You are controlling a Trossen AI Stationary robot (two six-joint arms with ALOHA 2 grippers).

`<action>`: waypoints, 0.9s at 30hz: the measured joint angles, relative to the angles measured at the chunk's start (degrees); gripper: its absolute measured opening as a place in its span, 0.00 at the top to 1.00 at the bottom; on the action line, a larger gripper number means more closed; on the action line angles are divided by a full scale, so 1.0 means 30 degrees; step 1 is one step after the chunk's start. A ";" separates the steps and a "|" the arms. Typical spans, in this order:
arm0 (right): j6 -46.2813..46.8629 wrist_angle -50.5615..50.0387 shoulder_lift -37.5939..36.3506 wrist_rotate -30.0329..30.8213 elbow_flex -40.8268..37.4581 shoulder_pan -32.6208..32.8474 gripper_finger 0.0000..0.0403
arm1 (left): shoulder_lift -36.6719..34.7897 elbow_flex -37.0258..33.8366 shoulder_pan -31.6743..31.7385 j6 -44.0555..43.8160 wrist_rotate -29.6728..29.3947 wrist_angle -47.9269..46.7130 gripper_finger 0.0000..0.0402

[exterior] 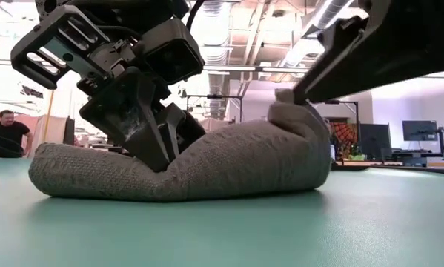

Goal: Roll towel into tight, uniform cylinder
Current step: Roll the gray towel

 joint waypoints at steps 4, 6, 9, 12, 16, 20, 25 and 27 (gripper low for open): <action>-0.1691 0.1112 0.0178 -0.0434 0.0086 -0.0208 0.38 | 0.0000 0.0000 0.0000 -0.0390 0.0007 0.0129 0.86; -0.1843 0.1253 0.0178 -0.0441 0.0086 -0.0265 0.35 | 0.0000 0.0000 0.0000 -0.0517 0.0015 0.0097 0.86; -0.1865 0.1034 0.0178 -0.0441 0.0086 -0.0280 0.34 | 0.0000 0.0000 0.0000 -0.0649 0.0010 0.0127 0.86; -0.1866 0.1052 0.0178 -0.0433 -0.0081 -0.0265 0.34 | 0.0000 0.0000 0.0000 -0.0648 0.0015 0.0126 0.86; -0.1866 0.1067 0.0185 -0.0441 -0.0507 -0.0379 0.34 | 0.0000 0.0000 0.0028 -0.0647 0.0009 0.0126 0.86; -0.1863 0.0965 0.0185 -0.0428 -0.0701 -0.0662 0.34 | 0.0000 0.0000 0.0036 -0.0642 -0.0007 0.0133 0.86; -0.0989 -0.0527 -0.0146 -0.0523 -0.0077 -0.0302 0.34 | 0.0000 0.0000 0.0036 -0.0663 0.0000 0.0115 0.86; -0.0181 -0.1427 -0.0230 -0.0535 0.0305 -0.0027 0.34 | 0.0000 0.0007 0.0036 -0.0654 0.0000 0.0096 0.86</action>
